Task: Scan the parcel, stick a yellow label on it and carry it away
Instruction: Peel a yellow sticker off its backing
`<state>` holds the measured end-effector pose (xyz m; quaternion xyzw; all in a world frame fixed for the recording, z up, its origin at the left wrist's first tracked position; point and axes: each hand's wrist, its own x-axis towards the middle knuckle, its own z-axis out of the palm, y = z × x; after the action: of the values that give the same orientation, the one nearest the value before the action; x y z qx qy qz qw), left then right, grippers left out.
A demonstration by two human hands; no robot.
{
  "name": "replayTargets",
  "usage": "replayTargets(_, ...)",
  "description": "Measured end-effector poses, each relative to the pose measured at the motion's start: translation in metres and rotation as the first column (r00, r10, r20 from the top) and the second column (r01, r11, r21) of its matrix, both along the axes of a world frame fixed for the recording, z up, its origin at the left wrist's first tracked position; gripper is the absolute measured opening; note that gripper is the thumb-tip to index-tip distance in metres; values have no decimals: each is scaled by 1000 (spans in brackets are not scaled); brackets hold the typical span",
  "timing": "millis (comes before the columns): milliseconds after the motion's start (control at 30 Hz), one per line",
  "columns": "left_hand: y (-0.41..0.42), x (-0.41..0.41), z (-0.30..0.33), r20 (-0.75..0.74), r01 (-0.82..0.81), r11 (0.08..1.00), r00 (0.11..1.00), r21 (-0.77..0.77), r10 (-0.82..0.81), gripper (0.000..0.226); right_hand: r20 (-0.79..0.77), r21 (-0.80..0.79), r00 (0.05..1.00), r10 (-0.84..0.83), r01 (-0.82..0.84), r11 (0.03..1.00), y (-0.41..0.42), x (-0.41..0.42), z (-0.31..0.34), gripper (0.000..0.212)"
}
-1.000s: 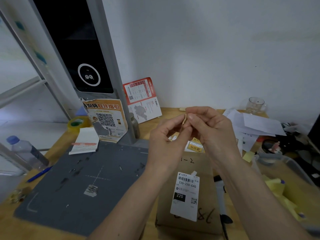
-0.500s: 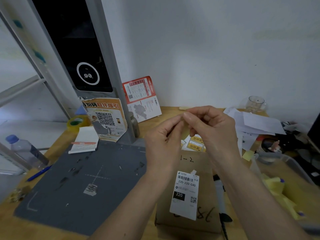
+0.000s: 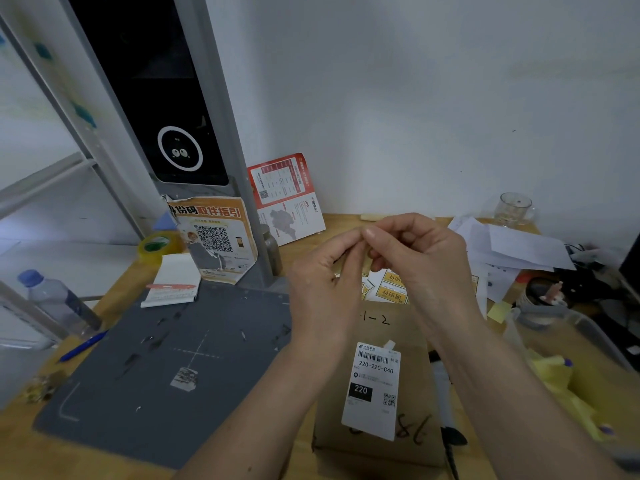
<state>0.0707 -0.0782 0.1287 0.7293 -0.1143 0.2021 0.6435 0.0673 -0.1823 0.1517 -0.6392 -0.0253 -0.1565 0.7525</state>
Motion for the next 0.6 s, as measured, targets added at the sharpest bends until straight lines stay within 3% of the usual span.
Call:
replayTargets(267, 1, 0, -1, -23, 4, 999, 1000, -45, -5, 21, -9, -4, 1000, 7, -7, 1000, -1, 2, -3, 11)
replayTargets(600, 0, -2, 0, 39, -13, 1000, 999, 25, 12, 27, -19, 24, 1000, 17, -17, 1000, -2, 0, -2, 14)
